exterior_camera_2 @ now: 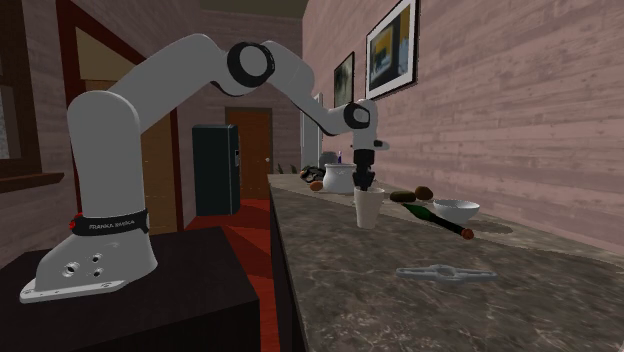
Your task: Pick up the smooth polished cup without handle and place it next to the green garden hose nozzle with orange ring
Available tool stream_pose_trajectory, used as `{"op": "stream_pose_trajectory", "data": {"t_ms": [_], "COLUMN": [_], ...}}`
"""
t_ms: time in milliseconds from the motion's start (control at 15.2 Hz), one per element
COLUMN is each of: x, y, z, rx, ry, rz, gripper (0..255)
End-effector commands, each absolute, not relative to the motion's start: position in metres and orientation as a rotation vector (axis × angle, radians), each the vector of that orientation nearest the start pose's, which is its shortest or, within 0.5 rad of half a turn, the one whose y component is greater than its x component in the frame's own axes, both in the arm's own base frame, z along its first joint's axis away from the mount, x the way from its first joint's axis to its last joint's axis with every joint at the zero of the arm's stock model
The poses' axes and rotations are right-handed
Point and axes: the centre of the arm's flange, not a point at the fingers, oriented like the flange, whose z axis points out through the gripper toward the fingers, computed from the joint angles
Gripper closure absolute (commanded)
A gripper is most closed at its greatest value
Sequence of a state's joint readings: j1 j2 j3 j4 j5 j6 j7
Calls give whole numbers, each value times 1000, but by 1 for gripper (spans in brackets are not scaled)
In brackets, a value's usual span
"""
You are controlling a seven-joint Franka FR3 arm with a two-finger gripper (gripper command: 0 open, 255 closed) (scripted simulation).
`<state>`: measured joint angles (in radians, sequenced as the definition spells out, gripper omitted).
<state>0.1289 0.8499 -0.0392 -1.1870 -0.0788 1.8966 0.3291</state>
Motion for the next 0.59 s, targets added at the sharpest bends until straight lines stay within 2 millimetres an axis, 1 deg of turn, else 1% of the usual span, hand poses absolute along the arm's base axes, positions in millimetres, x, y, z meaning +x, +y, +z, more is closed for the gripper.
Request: {"op": "stream_pose_trajectory", "data": {"t_ms": [0,66,396,528], "x": [741,741,741,744], "y": [69,69,69,72], "z": [263,263,263,289], "rx": [-3250,-3250,-3250,-3250], "ry": [322,322,322,322], "rz": [188,188,188,188], "gripper": [255,0,0,0]}}
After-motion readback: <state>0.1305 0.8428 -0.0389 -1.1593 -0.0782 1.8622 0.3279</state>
